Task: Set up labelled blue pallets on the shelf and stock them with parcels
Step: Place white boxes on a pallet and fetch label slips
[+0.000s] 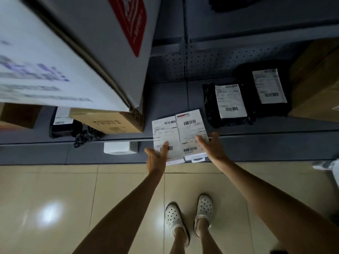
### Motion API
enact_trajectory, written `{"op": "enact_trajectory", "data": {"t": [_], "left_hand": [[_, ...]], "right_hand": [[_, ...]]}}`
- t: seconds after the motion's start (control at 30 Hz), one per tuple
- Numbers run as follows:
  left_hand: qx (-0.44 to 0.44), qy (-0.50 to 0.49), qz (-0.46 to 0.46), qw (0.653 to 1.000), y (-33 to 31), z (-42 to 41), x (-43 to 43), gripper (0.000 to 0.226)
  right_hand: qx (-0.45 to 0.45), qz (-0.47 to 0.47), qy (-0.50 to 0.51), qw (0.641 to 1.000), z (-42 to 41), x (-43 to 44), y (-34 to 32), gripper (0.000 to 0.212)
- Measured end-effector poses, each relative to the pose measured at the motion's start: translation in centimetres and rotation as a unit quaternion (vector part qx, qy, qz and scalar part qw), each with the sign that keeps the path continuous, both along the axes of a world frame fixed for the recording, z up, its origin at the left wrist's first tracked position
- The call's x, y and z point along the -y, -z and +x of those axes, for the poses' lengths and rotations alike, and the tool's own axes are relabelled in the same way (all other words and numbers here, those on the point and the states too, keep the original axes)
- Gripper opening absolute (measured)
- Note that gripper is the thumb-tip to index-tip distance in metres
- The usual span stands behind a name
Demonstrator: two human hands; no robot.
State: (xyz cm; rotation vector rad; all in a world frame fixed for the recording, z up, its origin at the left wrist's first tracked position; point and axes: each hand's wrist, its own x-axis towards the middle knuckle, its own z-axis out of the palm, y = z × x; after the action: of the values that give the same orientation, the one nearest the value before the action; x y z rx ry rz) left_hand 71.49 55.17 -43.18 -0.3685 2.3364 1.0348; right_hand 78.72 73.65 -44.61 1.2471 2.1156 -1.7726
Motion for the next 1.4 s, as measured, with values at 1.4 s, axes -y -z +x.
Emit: {"op": "enact_trajectory", "data": {"t": [1.4], "left_hand": [[-0.305,-0.371,0.002,0.877,-33.7,8.4,71.2,0.031]], "right_hand": [[-0.144,0.218,-0.567,0.781,-13.0,65.2,-37.9,0.062]]}}
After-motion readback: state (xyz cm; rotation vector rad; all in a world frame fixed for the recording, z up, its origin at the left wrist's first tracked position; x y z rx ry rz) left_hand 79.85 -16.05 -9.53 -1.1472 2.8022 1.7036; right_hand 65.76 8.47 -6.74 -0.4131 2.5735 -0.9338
